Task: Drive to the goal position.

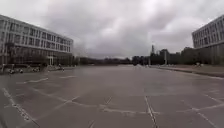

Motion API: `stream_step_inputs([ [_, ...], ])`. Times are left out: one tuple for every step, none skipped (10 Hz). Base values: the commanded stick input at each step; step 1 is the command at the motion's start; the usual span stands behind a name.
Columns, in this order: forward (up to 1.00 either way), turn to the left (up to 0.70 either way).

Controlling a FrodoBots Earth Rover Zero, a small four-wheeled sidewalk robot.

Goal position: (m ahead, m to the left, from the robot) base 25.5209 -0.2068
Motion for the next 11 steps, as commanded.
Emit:
stream_step_inputs([
  [0.70,0.00],
  [0.70,0.00],
  [0.70,0.00],
  [0.70,0.00],
  [0.70,0.00],
  [0.70,0.00],
  [0.70,0.00],
  [0.70,0.00],
  [0.70,0.00],
  [0.70,0.00],
  [0.70,0.00],
])
